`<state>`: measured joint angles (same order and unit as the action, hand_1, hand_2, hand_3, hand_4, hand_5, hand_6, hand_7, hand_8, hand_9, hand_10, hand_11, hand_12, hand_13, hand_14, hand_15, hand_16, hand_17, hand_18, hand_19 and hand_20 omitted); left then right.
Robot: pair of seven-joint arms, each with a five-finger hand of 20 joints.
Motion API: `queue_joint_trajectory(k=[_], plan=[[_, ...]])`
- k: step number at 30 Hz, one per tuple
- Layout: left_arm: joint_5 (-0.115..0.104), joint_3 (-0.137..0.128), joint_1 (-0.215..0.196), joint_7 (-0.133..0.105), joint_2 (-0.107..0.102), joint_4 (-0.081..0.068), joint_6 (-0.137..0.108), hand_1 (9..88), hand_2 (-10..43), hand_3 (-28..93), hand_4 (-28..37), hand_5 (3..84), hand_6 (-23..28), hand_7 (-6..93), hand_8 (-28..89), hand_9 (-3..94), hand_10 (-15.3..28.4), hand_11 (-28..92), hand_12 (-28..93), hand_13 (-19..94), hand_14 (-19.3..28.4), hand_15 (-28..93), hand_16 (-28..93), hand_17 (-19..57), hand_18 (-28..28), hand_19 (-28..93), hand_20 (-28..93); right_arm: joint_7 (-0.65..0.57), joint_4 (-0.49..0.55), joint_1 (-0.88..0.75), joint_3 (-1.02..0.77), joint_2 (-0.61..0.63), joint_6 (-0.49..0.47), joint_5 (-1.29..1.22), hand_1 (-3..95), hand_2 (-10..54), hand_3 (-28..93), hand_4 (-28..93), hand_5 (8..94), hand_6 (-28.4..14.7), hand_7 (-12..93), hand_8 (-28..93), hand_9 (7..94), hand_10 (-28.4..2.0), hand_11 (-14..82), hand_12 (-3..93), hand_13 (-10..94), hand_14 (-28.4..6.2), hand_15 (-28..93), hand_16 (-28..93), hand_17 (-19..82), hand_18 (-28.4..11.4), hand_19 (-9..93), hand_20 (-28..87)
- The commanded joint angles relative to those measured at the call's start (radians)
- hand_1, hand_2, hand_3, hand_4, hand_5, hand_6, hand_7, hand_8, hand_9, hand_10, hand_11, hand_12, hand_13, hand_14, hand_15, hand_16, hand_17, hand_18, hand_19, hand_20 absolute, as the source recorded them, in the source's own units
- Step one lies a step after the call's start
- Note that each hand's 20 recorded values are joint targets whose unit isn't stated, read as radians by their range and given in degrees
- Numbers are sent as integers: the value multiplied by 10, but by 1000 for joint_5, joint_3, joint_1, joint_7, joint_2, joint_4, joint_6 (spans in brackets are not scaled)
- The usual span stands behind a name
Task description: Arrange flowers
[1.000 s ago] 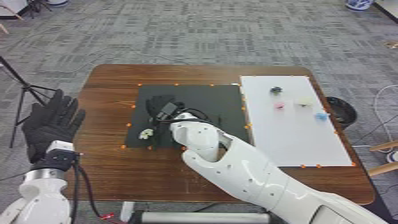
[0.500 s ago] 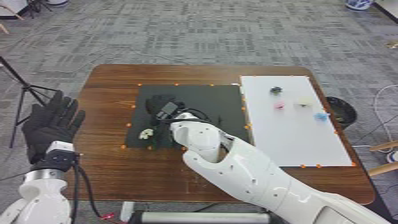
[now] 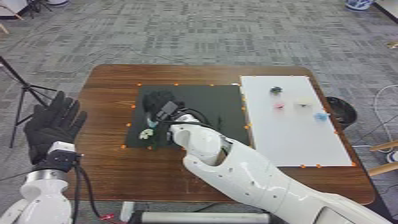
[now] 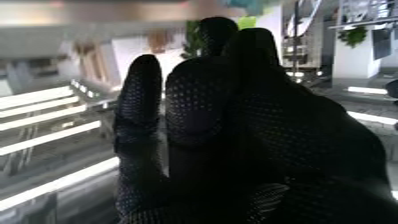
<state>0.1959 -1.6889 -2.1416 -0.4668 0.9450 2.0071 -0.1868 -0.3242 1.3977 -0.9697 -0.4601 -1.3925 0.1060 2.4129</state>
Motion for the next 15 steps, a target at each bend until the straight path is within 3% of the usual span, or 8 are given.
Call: queue_joint_trajectory(k=[1,4,7,9,13,15], plan=[[-1,3,-15,3,6,3,-2,221,172,703,-283,374,54,101,-89,267,115,137,74,210,95,141,-34,-40,97,185,113,5,1,1,-6,10,-29,18,623,-95,761,-282,657,32,211,-142,799,-58,51,304,755,-30,607,437,338,-210,781,295],[-2,4,-16,0,4,4,-6,221,173,703,-283,374,54,101,-89,267,116,137,75,211,95,141,-34,-41,98,186,114,36,20,-3,-19,14,-90,28,598,-95,769,-282,652,30,214,-143,779,-63,67,284,749,-32,607,439,334,-210,772,306],[-2,8,-11,3,5,4,-6,221,172,703,-283,374,54,101,-89,268,116,139,76,211,99,149,-31,-43,99,189,116,73,34,-11,-49,6,-189,50,550,-95,816,-272,607,22,210,-146,626,-91,140,159,709,-40,634,424,312,-203,754,324],[-5,10,-7,1,2,2,-2,221,172,703,-283,375,55,102,-89,269,117,141,77,212,101,154,-30,-44,101,191,117,78,43,-7,-47,7,-202,29,512,-44,844,-253,554,7,192,-140,507,-101,125,118,671,-58,691,412,296,-202,750,325],[-17,17,2,-10,-3,-2,3,223,172,699,-283,376,55,101,-89,269,117,142,77,213,102,156,-31,-45,103,193,116,86,49,6,-42,7,-196,10,413,21,900,-201,485,-22,163,-128,423,-119,133,94,645,-84,749,390,287,-206,756,321],[-20,21,4,-15,-8,-2,-16,224,176,688,-283,376,55,101,-89,269,117,142,77,212,101,155,-32,-44,102,191,115,88,53,12,-46,2,-213,3,357,63,912,-180,444,-23,157,-123,394,-128,145,83,635,-102,781,363,280,-212,760,318]])
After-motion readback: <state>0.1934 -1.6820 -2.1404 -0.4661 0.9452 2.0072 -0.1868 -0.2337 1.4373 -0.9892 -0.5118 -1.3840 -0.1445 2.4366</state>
